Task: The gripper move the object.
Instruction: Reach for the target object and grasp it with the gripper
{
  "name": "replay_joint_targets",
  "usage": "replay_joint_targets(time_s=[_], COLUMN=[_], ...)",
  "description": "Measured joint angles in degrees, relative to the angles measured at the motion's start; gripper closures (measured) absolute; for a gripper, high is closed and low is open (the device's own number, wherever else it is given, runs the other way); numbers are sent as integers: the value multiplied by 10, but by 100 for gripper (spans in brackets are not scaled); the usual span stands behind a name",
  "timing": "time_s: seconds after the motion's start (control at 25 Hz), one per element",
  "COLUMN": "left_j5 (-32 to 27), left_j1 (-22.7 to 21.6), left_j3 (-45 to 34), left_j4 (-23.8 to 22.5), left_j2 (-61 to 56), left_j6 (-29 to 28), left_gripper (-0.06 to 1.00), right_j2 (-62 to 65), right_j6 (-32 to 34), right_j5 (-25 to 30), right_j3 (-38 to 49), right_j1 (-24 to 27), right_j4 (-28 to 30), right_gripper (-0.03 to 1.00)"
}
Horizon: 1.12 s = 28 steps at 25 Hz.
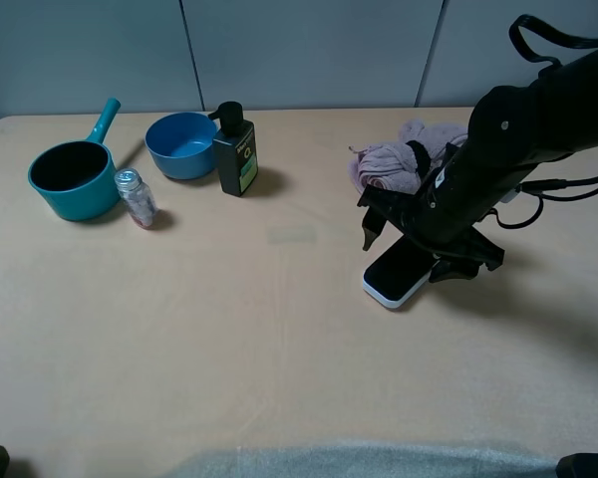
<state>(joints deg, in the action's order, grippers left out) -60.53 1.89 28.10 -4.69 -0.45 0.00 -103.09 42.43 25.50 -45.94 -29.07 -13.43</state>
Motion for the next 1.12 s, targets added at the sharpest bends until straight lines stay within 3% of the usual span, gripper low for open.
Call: replay_joint_targets(time_s=[1.12], left_j5=[0], left_j1=[0], left_j3=[0], left_j4=[0], left_j2=[0], left_j6=[0], left_gripper=[18], right_j2=[-34], right_j6=[0], right_j5=[-2], right_j3=[0], right_j1=[0], right_j4=[28], right_gripper=[33])
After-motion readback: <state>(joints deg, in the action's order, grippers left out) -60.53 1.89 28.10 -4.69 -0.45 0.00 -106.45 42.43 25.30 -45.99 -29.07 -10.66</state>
